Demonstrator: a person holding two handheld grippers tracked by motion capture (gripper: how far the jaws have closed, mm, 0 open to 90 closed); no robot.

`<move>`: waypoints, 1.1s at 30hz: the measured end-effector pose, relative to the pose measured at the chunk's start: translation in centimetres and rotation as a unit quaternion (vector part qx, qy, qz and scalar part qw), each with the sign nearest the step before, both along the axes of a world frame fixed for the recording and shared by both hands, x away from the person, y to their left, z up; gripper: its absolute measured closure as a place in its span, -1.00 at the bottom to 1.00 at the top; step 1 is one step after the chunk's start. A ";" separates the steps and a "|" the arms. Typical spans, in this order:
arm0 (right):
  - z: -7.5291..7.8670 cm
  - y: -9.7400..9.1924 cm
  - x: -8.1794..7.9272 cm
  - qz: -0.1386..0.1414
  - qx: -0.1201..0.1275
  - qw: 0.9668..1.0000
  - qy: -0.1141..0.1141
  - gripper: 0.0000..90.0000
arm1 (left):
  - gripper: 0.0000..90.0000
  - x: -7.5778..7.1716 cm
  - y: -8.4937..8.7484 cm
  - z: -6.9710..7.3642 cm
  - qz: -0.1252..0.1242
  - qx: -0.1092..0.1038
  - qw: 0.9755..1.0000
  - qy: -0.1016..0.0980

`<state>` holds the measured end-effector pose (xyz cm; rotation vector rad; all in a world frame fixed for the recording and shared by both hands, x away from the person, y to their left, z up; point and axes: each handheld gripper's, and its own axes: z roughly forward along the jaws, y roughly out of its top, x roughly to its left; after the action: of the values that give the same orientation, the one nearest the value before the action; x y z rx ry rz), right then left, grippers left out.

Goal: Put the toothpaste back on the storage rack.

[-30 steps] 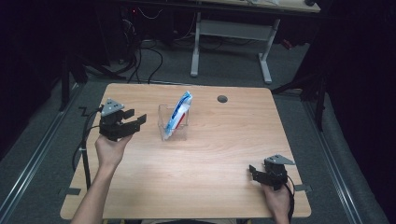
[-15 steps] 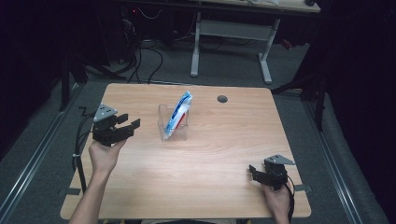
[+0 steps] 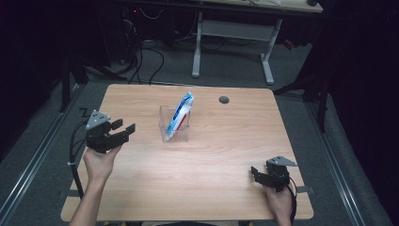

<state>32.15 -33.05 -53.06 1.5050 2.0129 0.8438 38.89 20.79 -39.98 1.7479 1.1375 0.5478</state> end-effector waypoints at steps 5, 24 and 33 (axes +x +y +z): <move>0.0 0.0 0.0 0.000 0.000 1.000 0.000 -0.35 | 0.01 -0.4 0.2 -0.4 0.001 0.002 1.000 0.005; 0.0 0.0 0.0 0.000 0.000 1.000 0.000 -0.35 | -0.05 -1.5 0.4 -1.8 0.005 0.006 1.000 0.015; 0.0 0.0 0.0 0.001 -0.001 1.000 0.000 -0.35 | -0.05 -1.7 0.2 -2.6 0.005 0.009 1.000 0.021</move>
<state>32.16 -33.06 -53.06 1.5022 2.0139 0.8435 37.20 20.98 -42.54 1.7778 1.1742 0.5314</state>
